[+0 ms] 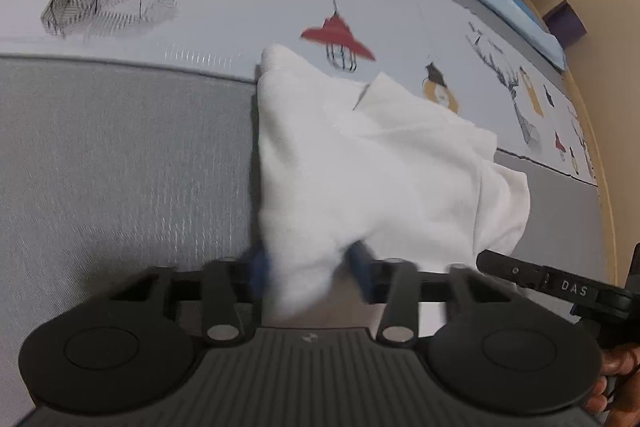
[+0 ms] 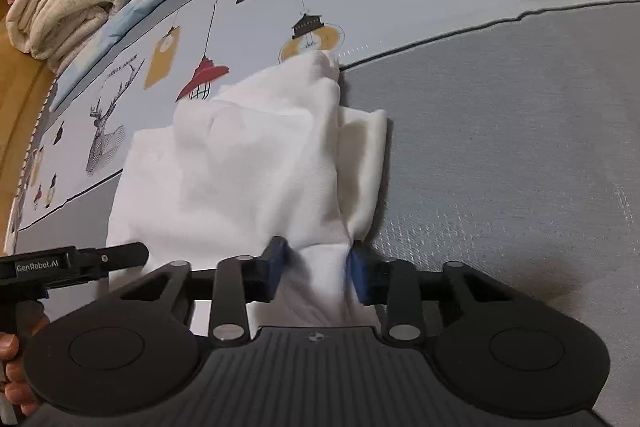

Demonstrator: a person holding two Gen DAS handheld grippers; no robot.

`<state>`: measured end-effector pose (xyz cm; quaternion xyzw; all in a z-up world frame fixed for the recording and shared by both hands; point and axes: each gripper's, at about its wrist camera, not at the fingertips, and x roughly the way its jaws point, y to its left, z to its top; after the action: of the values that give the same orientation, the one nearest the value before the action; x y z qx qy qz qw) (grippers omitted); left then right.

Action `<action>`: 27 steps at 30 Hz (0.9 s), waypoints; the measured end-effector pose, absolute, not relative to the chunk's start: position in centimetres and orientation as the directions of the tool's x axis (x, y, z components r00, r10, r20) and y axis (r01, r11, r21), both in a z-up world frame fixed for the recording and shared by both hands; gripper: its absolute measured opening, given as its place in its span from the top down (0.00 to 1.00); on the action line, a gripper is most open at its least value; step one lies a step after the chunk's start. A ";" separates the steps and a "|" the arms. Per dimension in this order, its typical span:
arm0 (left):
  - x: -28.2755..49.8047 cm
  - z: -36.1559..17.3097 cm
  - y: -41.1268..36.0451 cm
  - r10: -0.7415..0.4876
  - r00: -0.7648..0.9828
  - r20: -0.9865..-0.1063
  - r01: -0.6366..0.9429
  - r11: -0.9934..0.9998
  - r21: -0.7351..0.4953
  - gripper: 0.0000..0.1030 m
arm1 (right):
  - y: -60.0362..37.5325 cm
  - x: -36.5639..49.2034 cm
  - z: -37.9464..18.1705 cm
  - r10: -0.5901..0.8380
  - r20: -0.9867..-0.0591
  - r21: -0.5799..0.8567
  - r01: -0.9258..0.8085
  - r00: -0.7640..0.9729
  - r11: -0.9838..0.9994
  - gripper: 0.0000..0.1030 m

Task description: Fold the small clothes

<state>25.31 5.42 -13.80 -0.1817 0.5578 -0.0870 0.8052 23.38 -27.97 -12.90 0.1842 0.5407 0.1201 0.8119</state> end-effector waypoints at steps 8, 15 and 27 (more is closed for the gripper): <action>25.4 -7.3 8.4 -0.224 0.643 -0.732 -0.008 0.954 -0.299 0.62 | -25.0 24.2 -9.1 0.444 -0.689 0.486 -0.089 0.573 0.870 0.82; 25.8 -9.2 12.1 -0.262 0.534 -0.804 -0.084 0.930 -0.358 0.53 | -23.4 25.9 -9.1 0.326 -0.713 0.394 -0.029 0.621 0.919 0.64; 24.9 -13.9 11.3 -0.370 0.348 -0.861 -0.130 0.891 -0.435 0.59 | -22.9 24.4 -10.9 0.372 -0.818 0.392 -0.047 0.440 0.919 0.58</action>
<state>24.92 11.30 -13.94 -0.2209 0.5660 -0.0759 0.7906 24.40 -22.87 -10.94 0.1578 0.5141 0.1256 0.8337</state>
